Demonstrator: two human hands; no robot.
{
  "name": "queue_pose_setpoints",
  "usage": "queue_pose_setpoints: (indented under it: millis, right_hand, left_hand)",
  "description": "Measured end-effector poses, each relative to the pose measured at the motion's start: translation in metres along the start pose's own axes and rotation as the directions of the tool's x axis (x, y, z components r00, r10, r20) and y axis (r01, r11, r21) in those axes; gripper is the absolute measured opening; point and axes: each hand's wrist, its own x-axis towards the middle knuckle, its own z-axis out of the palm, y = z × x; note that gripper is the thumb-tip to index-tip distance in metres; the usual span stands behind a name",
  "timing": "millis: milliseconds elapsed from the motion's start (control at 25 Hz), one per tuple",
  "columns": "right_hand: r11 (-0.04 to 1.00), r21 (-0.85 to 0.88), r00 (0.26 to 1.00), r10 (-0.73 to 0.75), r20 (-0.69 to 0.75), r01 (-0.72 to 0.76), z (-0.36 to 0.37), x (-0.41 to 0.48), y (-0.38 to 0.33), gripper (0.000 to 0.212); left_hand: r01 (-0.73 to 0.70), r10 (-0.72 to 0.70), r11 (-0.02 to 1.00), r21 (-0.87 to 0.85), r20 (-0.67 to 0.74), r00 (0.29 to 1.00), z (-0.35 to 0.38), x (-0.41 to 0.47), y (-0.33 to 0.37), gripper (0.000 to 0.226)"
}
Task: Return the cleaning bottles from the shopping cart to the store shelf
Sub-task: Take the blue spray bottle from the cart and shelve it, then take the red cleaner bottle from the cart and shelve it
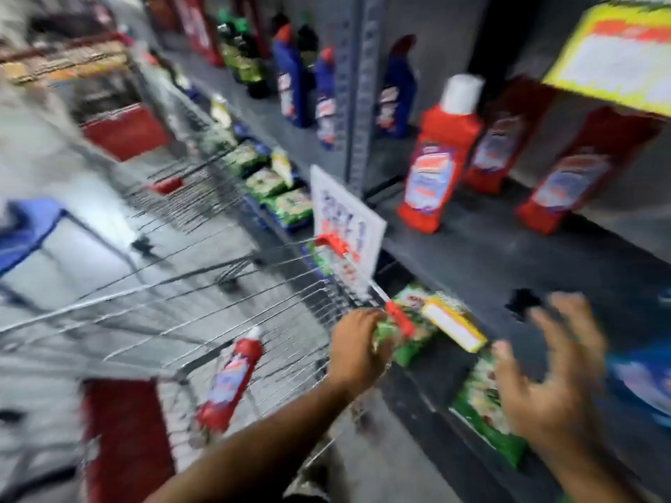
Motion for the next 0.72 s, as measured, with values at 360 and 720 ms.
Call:
queue_pose_setpoints:
  millis: [360,720]
  right_hand:
    - [0.974,0.005,0.198,0.041,0.979,-0.226,0.349,-0.027,-0.131,0.061]
    - [0.974,-0.159,-0.010,0.160,0.987,-0.159,0.538,-0.108,-0.129,0.058]
  left_hand:
    - [0.868,-0.989,0.130,-0.480,-0.002,0.147,-0.113,-0.135,-0.264,0.027]
    - [0.561,-0.941,-0.305,-0.770,0.152,-0.303,-0.039,-0.134,-0.331,0.016]
